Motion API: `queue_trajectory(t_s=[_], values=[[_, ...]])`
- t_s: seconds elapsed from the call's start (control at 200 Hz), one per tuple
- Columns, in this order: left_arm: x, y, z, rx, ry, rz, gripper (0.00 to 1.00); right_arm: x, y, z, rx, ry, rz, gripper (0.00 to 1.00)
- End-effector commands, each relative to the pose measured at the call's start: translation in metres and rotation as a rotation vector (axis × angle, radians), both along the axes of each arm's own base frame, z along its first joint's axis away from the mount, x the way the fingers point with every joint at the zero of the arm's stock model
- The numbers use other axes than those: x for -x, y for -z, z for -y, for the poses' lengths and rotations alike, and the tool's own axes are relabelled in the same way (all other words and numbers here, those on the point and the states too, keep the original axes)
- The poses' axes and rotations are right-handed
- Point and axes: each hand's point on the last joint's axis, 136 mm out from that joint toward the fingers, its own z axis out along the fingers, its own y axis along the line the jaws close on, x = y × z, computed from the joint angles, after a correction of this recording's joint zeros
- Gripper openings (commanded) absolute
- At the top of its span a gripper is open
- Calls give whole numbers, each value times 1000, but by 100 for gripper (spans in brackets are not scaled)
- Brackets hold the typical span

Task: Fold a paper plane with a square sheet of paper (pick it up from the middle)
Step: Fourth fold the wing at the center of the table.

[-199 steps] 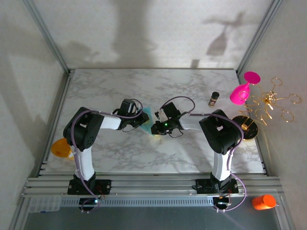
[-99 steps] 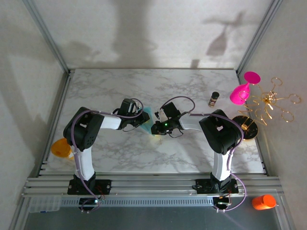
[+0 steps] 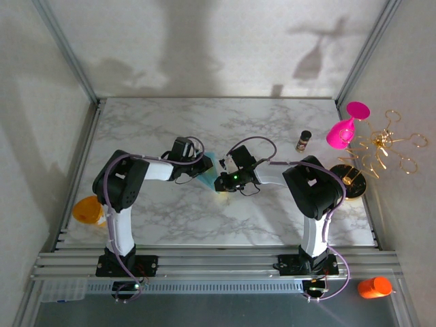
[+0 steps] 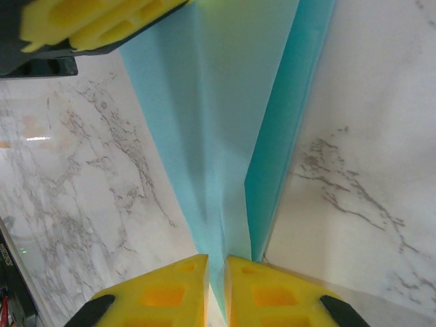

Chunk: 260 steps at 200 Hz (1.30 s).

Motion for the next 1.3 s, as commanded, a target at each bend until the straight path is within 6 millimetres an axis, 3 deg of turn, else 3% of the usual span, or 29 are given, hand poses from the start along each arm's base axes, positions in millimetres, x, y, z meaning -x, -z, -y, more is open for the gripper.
queue_trajectory(t_s=[0.0, 0.355, 0.436, 0.606, 0.706, 1.297], values=[[-4, 11, -5, -34, -1, -9, 13, 27, 54, 34, 210, 10, -107, 17], [3, 38, -21, -134, -38, -80, 12, 24, 46, 30, 188, 5, -86, 17], [8, 45, -24, -152, -41, -104, 12, 14, 26, 19, 128, 3, -38, 17], [17, 56, -30, -176, -53, -142, 12, -16, -44, -14, -58, 19, 98, 22], [19, 57, -31, -169, -69, -157, 11, -23, -62, -19, -108, 47, 133, 22], [21, 56, -28, -136, -131, -198, 11, -37, -28, -22, -20, 132, 93, 12]])
